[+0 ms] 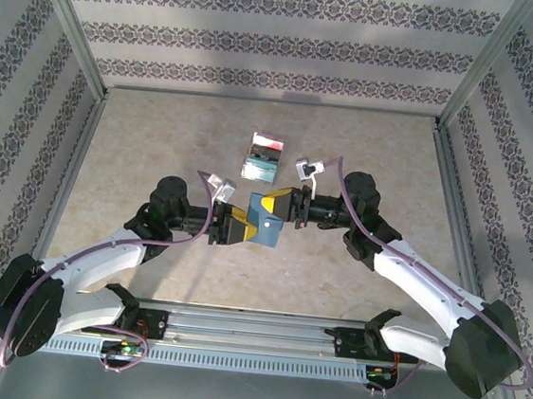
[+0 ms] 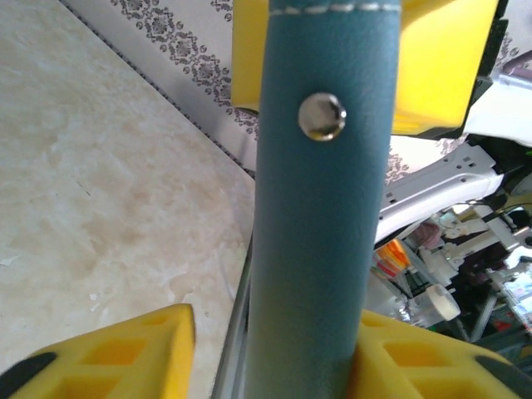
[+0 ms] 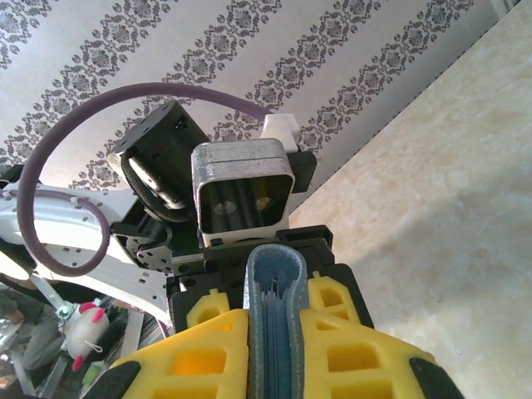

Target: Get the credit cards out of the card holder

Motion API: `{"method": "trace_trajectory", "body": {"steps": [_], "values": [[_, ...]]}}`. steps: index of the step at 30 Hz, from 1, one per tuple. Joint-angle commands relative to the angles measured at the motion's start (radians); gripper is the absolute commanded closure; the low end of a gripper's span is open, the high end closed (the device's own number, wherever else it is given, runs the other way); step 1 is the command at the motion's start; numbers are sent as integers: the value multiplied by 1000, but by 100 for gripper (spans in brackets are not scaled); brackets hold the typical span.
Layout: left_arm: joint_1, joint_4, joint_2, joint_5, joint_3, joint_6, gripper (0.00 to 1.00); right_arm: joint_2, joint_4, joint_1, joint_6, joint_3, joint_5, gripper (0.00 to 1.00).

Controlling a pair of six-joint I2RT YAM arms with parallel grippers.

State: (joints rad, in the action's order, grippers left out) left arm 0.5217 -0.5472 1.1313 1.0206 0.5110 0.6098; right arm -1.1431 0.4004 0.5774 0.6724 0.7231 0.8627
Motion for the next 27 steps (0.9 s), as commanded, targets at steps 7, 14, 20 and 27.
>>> {"method": "trace_trajectory", "body": {"steps": [7, 14, 20, 27], "values": [[-9, -204, 71, 41, 2, 96, 73, -13, 72, -7, -11, 50, 51, 99], [-9, -216, 69, 6, -8, 101, 100, 2, 12, -10, -37, 44, -14, 85], [-9, -10, 17, -133, 9, -9, 100, 69, -184, -7, -84, 53, -225, 68], [-8, 240, -65, -557, 2, -133, 100, 146, -542, 86, -48, 81, -790, 64]]}}
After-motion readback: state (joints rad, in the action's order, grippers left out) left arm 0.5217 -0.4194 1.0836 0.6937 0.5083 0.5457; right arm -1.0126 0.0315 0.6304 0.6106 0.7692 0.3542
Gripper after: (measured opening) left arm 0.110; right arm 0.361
